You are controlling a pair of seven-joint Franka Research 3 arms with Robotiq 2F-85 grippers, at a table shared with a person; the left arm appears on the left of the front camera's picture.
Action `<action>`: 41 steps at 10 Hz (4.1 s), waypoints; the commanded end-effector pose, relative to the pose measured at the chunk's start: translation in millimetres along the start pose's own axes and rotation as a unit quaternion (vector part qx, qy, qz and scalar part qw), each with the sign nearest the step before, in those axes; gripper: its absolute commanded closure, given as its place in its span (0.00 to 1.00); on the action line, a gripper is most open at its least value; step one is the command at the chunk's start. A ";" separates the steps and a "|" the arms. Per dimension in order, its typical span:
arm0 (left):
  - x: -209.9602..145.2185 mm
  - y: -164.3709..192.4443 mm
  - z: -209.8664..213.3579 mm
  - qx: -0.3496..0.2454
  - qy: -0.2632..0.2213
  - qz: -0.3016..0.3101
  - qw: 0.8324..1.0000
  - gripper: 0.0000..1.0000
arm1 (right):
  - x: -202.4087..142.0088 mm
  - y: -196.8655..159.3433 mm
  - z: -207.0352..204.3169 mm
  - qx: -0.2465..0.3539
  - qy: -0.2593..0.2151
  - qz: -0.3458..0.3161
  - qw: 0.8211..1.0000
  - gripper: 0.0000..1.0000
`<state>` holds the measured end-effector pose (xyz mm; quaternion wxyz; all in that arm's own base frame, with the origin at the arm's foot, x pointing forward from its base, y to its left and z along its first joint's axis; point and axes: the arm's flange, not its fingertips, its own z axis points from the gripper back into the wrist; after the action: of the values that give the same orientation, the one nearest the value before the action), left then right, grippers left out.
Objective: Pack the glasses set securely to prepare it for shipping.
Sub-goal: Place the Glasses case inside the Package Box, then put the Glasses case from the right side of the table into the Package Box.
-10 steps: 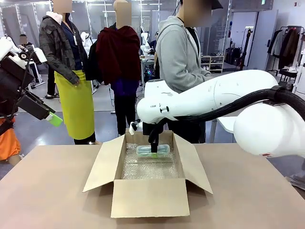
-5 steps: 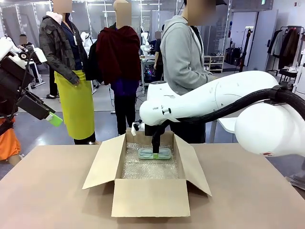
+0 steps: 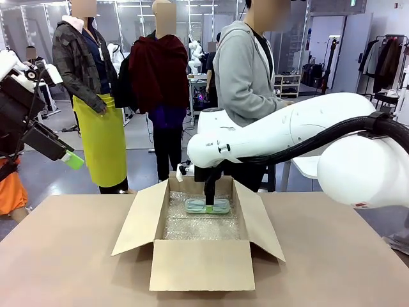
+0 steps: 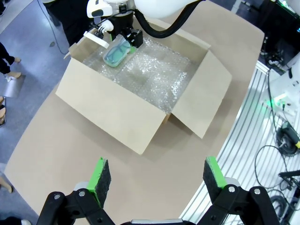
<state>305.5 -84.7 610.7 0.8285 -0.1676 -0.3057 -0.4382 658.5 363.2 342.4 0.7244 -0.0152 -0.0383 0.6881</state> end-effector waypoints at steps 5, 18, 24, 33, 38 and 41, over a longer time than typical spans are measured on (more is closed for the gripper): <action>0.5 0.3 2.5 -0.005 -0.004 -0.003 1.000 0.00 | 2.8 -1.9 -0.7 -0.002 -0.002 -0.001 1.000 0.03; 0.5 0.3 2.5 -0.005 -0.004 -0.003 1.000 0.00 | -7.9 43.2 180.9 -0.016 -0.006 -0.111 0.994 0.02; 0.5 0.3 2.5 -0.005 -0.004 -0.003 1.000 0.00 | -187.6 127.2 259.2 -0.121 -0.082 -0.409 0.901 0.02; 0.5 0.3 2.5 -0.005 -0.004 -0.003 1.000 0.00 | -329.8 217.6 209.9 -0.132 -0.107 -0.616 0.769 0.02; 0.5 0.3 2.5 -0.005 -0.004 -0.003 1.000 0.00 | -333.5 207.6 212.9 -0.089 -0.096 -0.608 0.783 0.02; 0.5 0.3 2.5 -0.005 -0.004 -0.003 1.000 0.00 | -333.5 207.6 212.9 -0.089 -0.096 -0.608 0.783 0.02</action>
<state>305.7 -84.8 610.8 0.8288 -0.1667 -0.3055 -0.4380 417.7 32.9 523.8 0.9800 0.0109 -0.1750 0.0937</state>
